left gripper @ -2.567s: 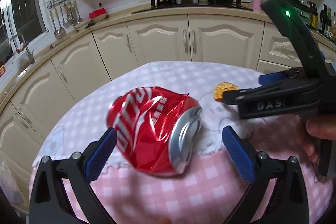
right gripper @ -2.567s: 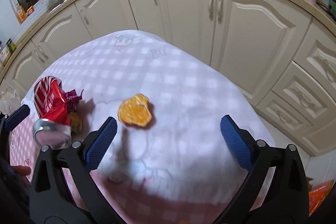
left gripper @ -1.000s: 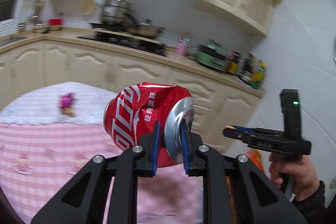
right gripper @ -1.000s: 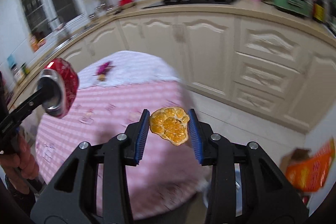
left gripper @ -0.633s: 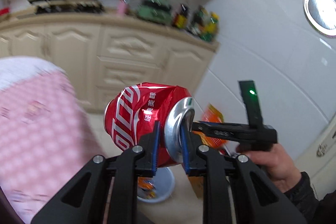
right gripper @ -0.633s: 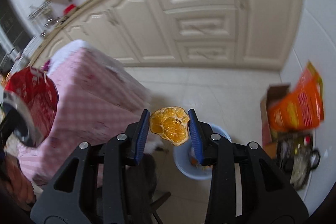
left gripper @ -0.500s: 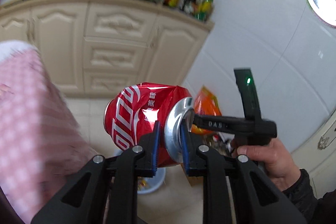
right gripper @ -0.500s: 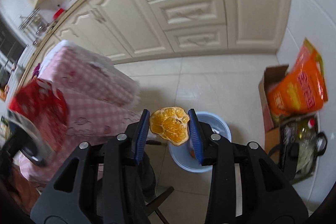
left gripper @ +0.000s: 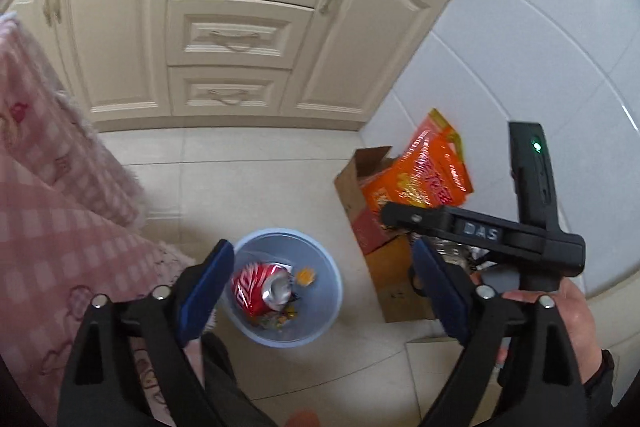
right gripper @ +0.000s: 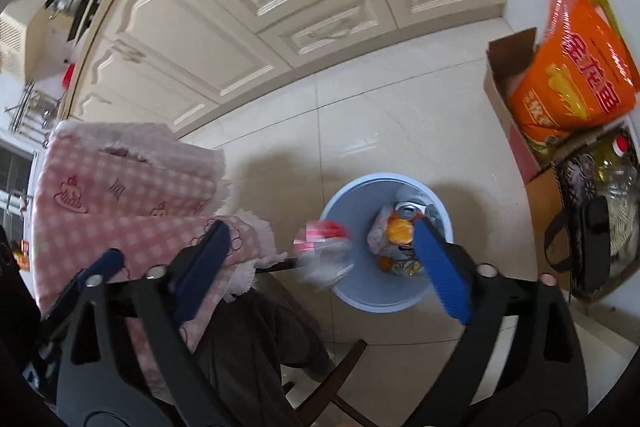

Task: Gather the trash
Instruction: 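Lower the red can and orange slice over the blue bin and open both tools, then move both tools back over the table toward the pink wrapper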

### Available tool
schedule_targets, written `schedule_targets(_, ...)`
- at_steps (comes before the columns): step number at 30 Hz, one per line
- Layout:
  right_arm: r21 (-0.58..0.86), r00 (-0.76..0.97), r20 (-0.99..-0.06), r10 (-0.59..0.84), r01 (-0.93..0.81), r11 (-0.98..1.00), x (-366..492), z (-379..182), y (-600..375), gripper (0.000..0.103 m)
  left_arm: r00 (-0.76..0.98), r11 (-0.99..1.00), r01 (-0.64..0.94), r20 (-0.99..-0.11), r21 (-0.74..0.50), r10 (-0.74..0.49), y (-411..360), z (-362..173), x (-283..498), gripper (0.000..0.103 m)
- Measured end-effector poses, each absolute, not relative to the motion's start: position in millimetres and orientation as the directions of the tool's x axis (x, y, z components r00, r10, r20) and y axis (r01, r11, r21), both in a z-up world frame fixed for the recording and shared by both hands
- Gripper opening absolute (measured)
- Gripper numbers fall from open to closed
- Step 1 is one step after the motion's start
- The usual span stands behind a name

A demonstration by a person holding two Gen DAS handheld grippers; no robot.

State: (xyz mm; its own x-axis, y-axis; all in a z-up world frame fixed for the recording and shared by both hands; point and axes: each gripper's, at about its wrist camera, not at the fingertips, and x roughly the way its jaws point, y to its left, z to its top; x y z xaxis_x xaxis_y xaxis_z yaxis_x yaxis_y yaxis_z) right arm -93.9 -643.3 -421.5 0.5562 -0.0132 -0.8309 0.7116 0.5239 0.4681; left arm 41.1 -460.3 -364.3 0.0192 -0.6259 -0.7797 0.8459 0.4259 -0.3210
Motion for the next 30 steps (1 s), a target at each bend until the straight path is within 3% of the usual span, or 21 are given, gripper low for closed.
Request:
schedule_targets(14, 0.409, 0.553, -0.827, -0.103, 0.716, 0.566, -100.9, -376.8, -630.9, 0.097, 0.137, 0.417, 0.871, -0.688, -0.259, -0.713, -416.7, -287.5, 24.8, 0.093)
schedule_targets(30, 0.388, 0.657, -0.736, -0.162, 0.606, 0.695, -73.4, -276.6, -575.0, 0.097, 0.289, 0.461, 0.862, -0.542, -0.21, -0.789, -336.8, -199.4, 26.0, 0.094)
